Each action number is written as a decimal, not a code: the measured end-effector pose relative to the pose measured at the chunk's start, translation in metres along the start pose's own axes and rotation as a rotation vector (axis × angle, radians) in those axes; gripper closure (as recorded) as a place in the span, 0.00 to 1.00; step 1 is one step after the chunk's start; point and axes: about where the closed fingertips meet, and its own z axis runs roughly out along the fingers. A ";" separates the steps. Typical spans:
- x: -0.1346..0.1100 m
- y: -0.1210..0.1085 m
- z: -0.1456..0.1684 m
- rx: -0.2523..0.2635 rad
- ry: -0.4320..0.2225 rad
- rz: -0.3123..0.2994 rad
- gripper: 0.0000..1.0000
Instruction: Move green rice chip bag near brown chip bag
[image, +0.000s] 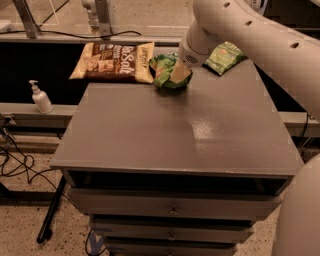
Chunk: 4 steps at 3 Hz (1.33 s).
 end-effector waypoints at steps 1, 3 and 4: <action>-0.011 0.012 0.008 -0.038 -0.037 0.044 0.84; -0.021 0.025 0.013 -0.078 -0.075 0.093 0.37; -0.023 0.027 0.014 -0.086 -0.081 0.103 0.13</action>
Offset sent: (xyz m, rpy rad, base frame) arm -0.0115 0.0322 -0.0105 0.1463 0.0762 -0.0202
